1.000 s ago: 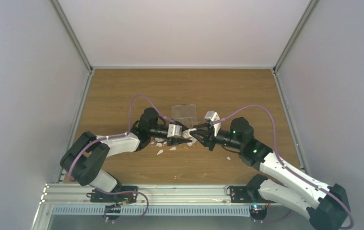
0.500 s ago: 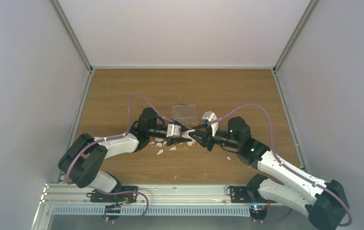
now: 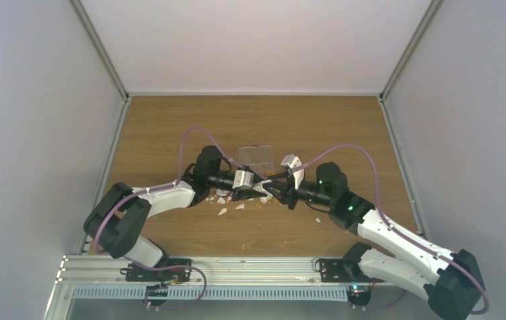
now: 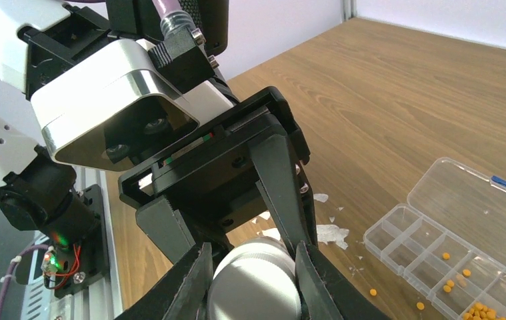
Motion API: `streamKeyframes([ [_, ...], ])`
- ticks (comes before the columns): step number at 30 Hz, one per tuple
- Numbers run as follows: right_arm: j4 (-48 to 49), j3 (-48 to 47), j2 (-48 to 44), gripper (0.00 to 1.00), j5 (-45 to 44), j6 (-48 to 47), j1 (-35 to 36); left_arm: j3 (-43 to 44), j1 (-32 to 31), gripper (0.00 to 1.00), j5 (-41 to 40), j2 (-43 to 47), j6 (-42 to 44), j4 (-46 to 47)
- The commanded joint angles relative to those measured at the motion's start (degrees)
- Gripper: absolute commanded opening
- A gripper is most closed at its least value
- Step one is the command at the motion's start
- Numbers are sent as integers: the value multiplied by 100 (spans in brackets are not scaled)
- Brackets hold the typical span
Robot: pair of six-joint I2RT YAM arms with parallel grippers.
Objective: Sort the pills into containers
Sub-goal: Unscrew the lid of the pill bottle.
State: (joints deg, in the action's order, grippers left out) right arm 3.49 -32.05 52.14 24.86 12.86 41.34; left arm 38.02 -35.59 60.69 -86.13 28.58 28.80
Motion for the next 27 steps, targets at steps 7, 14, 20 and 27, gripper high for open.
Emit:
streamKeyframes([
  [7, 100, -161, 74, 36, -33, -31, 38, -275, -79, 14, 373, 238, 312, 542],
  [14, 60, -170, 54, 36, -80, -45, 38, 55, -70, 0, 754, 122, 504, -55],
  [20, 69, -143, -27, 47, -130, -46, 40, 271, -44, 0, 1059, 86, 966, -738],
  [27, 197, -82, 10, 49, 408, -622, 95, 594, 13, 0, 831, 140, 1080, -1536],
])
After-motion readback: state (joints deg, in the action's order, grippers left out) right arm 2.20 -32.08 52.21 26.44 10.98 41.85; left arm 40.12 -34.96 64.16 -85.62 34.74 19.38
